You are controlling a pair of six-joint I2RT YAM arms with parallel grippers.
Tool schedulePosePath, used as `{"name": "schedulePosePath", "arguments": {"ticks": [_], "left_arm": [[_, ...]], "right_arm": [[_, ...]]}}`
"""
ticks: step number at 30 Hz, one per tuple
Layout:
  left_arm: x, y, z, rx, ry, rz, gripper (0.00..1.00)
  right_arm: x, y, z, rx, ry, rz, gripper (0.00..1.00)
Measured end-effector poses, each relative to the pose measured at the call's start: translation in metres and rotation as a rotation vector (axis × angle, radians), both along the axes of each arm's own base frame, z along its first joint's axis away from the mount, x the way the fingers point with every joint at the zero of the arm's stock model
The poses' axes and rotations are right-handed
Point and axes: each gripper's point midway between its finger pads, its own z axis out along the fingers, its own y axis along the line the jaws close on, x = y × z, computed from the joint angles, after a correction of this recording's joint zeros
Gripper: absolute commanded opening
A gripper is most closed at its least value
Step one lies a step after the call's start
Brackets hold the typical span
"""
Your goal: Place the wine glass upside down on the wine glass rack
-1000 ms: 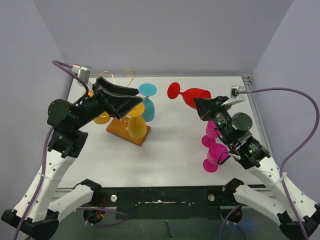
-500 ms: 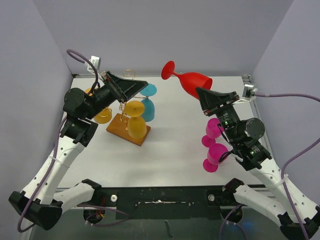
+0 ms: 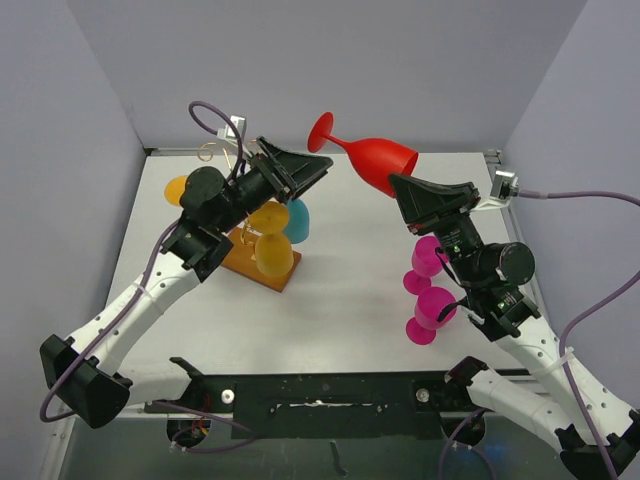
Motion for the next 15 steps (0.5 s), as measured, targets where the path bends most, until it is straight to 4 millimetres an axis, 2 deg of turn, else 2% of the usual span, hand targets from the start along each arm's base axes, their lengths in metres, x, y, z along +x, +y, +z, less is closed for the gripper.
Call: {"name": "schedulePosePath", "arguments": {"ticks": [9,15], "left_arm": [[0.011,0.008,0.026,-0.144,0.007,0.112,0.57],[0.022,0.012,0.020,-0.187,0.051,0.163,0.49]], "right_arm": [[-0.002,0.008,-0.001,0.021,-0.009,0.053,0.00],[0.000,0.021,-0.006,0.019,0.003,0.106,0.00]]}}
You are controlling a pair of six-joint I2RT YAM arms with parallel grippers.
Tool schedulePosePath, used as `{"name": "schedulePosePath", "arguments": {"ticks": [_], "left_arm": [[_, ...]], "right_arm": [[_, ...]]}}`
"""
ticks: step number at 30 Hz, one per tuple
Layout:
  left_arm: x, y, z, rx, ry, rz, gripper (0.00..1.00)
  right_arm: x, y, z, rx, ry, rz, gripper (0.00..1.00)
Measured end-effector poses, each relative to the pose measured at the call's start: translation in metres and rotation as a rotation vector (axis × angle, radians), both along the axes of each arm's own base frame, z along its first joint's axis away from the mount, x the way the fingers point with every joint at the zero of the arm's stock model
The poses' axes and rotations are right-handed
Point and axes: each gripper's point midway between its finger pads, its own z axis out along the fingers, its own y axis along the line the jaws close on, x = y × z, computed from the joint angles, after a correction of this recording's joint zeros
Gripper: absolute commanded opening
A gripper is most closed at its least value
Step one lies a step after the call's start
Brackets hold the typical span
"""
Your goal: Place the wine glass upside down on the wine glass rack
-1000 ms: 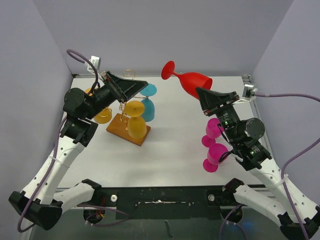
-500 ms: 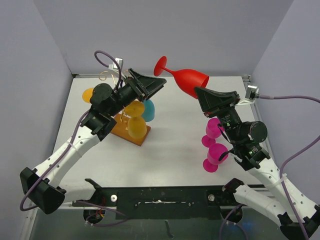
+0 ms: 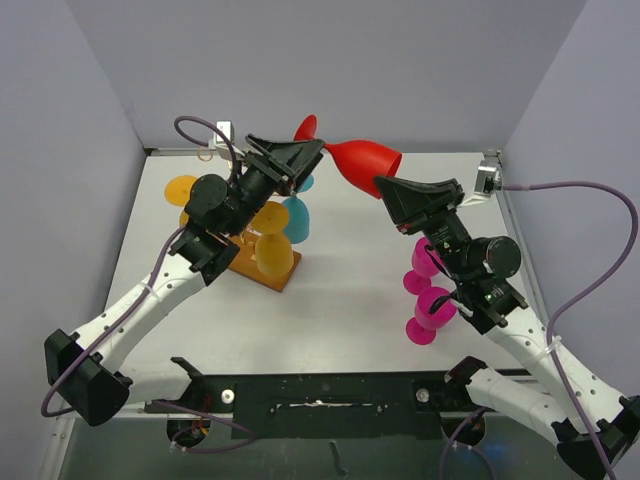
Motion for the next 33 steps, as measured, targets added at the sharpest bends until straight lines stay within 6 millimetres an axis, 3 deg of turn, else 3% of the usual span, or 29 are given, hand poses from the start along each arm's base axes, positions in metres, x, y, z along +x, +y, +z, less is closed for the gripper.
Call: {"name": "schedulePosePath", "arguments": {"ticks": [5,17,33], "left_arm": [[0.010,0.001,-0.005,-0.005,0.016,0.040,0.38],[0.028,-0.003,-0.008,-0.018,0.022,0.082,0.34],[0.028,-0.001,0.007,-0.066,-0.014,0.087,0.04]], "right_arm": [[-0.001,0.006,-0.002,-0.011,-0.004,0.031,0.00],[-0.004,0.018,-0.010,-0.050,-0.007,0.088,0.00],[-0.004,0.026,-0.017,-0.057,0.027,0.127,0.02]]}}
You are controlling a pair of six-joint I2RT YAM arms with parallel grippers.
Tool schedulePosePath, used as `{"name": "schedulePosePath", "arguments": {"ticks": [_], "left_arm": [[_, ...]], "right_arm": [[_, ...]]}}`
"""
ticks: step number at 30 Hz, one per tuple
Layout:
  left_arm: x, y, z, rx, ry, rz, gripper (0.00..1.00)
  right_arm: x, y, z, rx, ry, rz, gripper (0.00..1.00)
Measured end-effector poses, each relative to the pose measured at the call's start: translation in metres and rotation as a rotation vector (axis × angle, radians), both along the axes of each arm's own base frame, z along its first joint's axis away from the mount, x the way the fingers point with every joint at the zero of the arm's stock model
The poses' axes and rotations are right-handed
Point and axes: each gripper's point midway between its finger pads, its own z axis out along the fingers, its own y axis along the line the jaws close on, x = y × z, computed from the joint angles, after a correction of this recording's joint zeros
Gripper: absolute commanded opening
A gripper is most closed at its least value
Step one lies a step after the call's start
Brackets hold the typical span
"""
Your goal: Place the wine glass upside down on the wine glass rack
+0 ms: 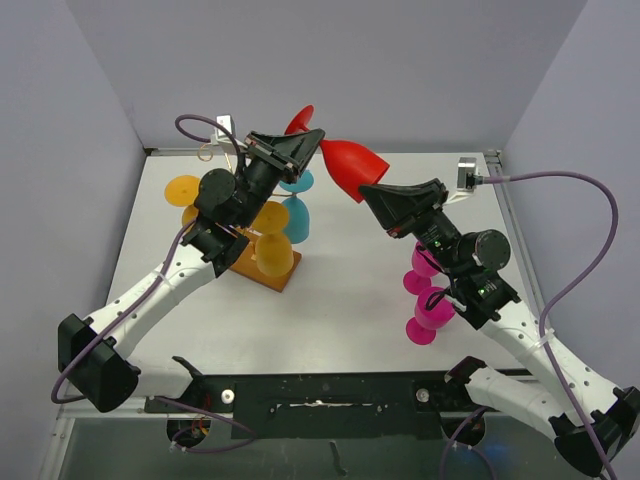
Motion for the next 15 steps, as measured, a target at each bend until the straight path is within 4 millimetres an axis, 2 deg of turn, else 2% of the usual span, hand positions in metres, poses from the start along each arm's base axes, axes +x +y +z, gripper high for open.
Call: {"name": "schedulePosePath", "arguments": {"ticks": [2,6,8,11,15], "left_arm": [[0.000,0.000,0.001,-0.003,-0.003,0.000,0.02],[0.003,-0.001,-0.003,0.013,-0.007,0.000,0.01],[0.009,0.000,-0.008,0.027,-0.004,0.012,0.01],[0.022,0.005,-0.016,0.073,-0.014,0.048,0.01],[0.033,0.012,-0.018,0.154,-0.068,0.100,0.01]], "right_arm": [[0.000,0.000,-0.001,-0.001,0.008,0.002,0.12],[0.000,0.002,-0.007,-0.008,0.038,0.012,0.45],[0.000,0.000,-0.010,-0.017,0.058,0.005,0.54],[0.001,-0.008,-0.016,-0.027,0.099,-0.034,0.61],[0.001,-0.026,-0.021,-0.024,0.150,-0.108,0.64]]}}
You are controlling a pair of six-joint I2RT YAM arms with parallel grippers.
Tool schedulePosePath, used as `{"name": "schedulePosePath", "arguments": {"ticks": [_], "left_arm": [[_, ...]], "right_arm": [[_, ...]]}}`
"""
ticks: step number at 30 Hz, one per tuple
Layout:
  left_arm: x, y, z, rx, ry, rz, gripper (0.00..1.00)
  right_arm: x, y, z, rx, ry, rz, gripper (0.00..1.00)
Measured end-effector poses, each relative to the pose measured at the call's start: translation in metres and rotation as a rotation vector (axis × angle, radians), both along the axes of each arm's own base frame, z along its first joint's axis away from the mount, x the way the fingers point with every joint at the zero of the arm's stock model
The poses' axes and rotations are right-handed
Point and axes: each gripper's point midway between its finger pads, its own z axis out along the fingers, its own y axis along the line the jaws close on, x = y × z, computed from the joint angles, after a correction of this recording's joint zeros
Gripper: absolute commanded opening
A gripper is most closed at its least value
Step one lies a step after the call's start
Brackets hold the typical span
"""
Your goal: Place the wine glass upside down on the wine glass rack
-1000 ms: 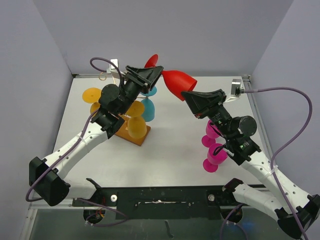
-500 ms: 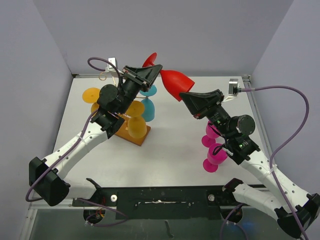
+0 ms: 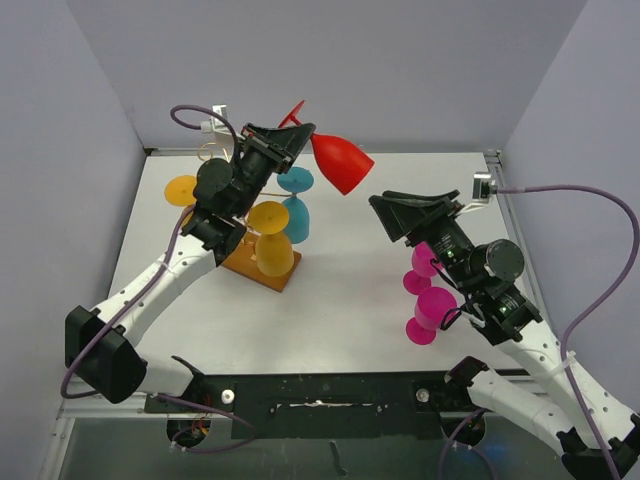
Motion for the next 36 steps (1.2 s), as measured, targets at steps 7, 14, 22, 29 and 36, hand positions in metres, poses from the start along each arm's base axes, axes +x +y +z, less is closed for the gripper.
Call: {"name": "schedulePosePath", "arguments": {"ticks": [7,14,22,29,36], "left_arm": [[-0.006,0.001,0.022,0.215,-0.229,0.050,0.01],[-0.020,-0.004,0.042,0.414,-0.502,0.079,0.01],[-0.024,-0.004,0.043,0.581,-0.726,0.158,0.00],[-0.026,-0.003,0.030,0.702,-0.817,0.192,0.00],[-0.030,-0.008,0.024,0.759,-0.887,0.173,0.00]], "right_arm": [[0.010,-0.026,0.002,-0.017,0.099,-0.145,0.65],[0.019,-0.026,0.048,0.016,0.094,-0.171,0.65],[0.040,0.007,0.074,0.032,0.110,-0.093,0.65],[0.049,0.033,0.062,0.028,0.156,-0.002,0.65],[0.052,0.051,0.063,0.051,0.184,0.074,0.64]]}}
